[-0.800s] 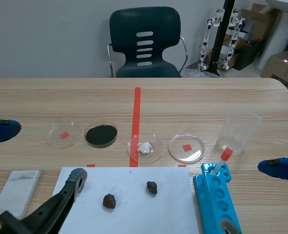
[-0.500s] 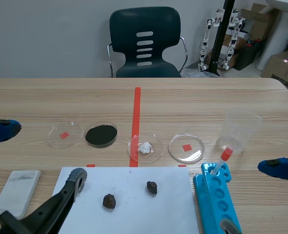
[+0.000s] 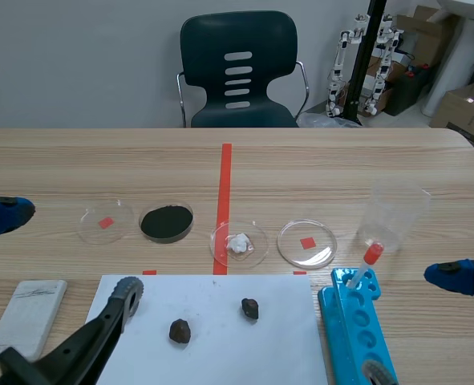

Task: Pick up the middle mineral with the left hand

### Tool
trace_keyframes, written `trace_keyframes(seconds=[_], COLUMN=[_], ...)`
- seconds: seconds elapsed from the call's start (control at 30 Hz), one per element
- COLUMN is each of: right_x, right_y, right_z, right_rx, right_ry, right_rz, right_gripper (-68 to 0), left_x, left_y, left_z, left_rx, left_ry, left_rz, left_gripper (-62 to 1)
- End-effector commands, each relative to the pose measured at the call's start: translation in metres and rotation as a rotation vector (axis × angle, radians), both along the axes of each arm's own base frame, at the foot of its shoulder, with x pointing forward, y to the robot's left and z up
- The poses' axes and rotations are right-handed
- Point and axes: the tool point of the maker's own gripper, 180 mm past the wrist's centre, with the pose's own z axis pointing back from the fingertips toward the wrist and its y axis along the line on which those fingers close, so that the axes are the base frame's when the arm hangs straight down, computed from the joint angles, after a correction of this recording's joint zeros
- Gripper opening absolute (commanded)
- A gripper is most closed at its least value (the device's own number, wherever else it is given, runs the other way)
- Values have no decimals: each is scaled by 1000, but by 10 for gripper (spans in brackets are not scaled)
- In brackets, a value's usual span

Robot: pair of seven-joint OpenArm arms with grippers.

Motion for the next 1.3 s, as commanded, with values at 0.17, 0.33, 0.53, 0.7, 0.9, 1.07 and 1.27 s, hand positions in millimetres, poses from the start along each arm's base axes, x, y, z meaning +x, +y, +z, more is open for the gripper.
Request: trace_keyframes(seconds=[0.17, 0.33, 0.53, 0.7, 0.9, 1.07, 1.27], right_x=[3, 3, 3, 3, 3, 3, 3], right_y=[2, 2, 2, 2, 2, 2, 2], right_z=[5, 5, 5, 5, 5, 5, 5], right_rx=[16, 16, 16, 16, 16, 16, 16], right_ry=[-17, -17, -17, -17, -17, -17, -17], right_rz=[-1, -1, -1, -1, -1, -1, -1], right_gripper=[-88, -88, -88, -88, -88, -88, -88], left_x=[-6, -2, 20, 37, 58, 68, 69], left_y=[-12, -18, -26, -32, -25, -25, -32], left_z=[1, -19, -38, -56, -88, -108, -118], left_rx=[-35, -8, -69, -97, -41, 5, 44], left_ry=[21, 131, 278, 394, 518, 601, 686], left_rz=[-59, -64, -47, -45, 41, 104, 152], left_gripper=[14, 14, 14, 14, 14, 14, 14])
